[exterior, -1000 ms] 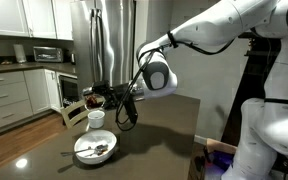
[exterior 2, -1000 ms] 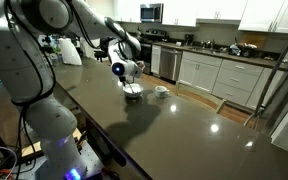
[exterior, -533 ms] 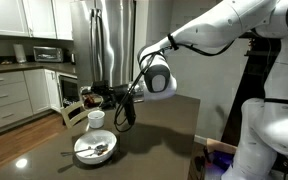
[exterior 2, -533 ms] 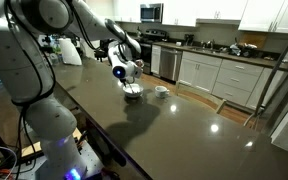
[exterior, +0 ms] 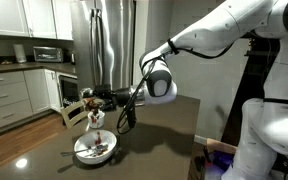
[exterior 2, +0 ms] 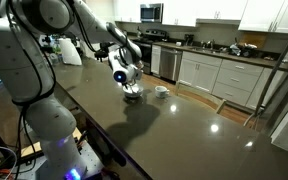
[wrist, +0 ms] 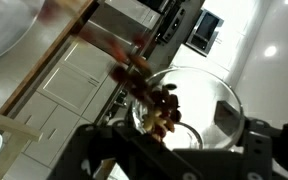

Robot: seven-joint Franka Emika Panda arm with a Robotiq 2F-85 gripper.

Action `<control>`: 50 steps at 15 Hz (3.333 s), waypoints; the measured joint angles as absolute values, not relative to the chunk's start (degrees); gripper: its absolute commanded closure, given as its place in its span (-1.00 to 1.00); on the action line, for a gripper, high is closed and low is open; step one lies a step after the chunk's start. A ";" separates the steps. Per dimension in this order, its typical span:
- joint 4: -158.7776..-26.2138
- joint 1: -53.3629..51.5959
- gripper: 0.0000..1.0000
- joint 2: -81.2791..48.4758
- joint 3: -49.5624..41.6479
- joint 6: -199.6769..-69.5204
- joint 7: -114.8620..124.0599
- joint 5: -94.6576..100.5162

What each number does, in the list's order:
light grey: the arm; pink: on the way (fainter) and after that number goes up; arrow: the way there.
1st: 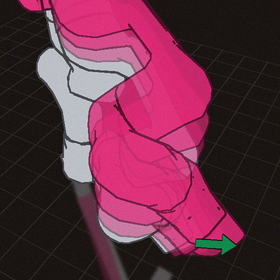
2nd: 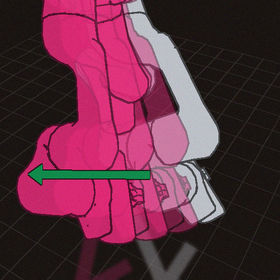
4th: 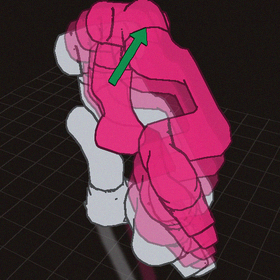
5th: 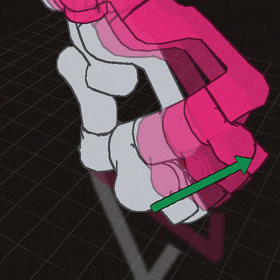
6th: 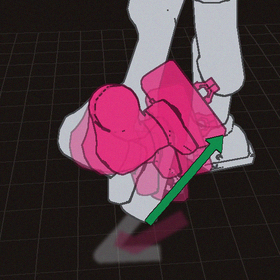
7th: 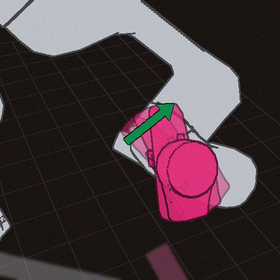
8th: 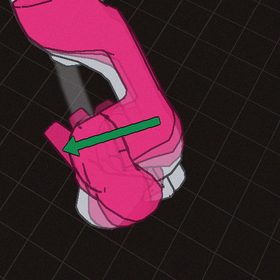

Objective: Pour the contents in the glass cup into the white bowl

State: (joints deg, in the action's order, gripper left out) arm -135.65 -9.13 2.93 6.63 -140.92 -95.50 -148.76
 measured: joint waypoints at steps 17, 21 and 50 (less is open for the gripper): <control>-134.50 -8.62 -0.08 -0.49 5.51 -139.60 -99.22 -148.76; -134.32 -8.42 -0.08 -0.49 5.20 -137.94 -100.04 -148.76; -135.56 -8.20 -0.08 0.77 4.78 -129.19 -104.16 -148.76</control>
